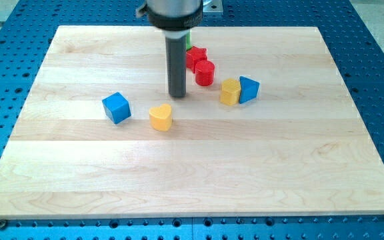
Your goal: Push the red circle right to the green star
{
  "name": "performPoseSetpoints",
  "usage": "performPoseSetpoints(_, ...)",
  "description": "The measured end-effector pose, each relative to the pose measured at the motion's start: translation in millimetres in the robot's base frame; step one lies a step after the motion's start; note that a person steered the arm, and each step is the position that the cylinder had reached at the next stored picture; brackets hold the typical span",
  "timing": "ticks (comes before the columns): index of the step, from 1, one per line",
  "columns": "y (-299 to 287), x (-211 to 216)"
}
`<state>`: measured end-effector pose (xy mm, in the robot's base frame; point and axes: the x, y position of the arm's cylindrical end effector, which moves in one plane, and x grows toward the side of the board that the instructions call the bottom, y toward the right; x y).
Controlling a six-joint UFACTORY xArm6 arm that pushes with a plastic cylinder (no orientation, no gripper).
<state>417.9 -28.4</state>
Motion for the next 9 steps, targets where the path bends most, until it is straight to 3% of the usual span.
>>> performPoseSetpoints(1,5,48)
performPoseSetpoints(3,80,25)
performPoseSetpoints(4,84,12)
performPoseSetpoints(5,71,-35)
performPoseSetpoints(7,35,-41)
performPoseSetpoints(9,35,-55)
